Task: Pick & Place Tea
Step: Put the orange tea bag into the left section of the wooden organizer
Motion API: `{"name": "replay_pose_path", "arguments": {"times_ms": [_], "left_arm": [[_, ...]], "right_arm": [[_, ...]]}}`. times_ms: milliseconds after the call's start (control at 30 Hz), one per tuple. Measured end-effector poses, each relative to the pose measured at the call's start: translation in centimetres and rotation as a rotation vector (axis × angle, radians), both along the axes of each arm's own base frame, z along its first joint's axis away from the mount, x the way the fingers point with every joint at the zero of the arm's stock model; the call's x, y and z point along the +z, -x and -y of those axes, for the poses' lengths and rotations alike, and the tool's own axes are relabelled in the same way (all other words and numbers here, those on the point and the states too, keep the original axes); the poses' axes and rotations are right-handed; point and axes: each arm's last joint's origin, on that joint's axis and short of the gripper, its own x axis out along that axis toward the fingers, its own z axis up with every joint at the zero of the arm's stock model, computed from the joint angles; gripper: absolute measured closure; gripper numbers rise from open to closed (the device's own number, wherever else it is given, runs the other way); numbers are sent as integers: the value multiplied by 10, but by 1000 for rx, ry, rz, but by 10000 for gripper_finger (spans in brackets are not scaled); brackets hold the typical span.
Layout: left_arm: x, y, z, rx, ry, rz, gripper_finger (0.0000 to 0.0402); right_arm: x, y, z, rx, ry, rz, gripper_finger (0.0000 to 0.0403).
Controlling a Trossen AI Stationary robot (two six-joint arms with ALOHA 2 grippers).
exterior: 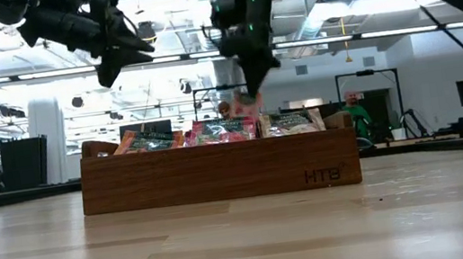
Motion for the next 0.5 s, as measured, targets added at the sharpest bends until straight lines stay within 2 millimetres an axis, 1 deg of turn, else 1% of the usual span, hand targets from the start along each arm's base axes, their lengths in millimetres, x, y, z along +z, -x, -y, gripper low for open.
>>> {"name": "replay_pose_path", "arguments": {"times_ms": [167, 300, 400, 500], "left_arm": [[3, -4, 4, -9, 34, 41, 312], [4, -8, 9, -28, 68, 48, 312], [6, -14, 16, -70, 64, 70, 312], [11, -22, 25, -116, 43, 115, 312]], "right_arm": [[29, -3, -37, 96, 33, 66, 403], [48, -2, -61, 147, 47, 109, 403], [57, -2, -78, 194, 17, 147, 403], [60, -5, -92, 245, -36, 178, 403]]}}
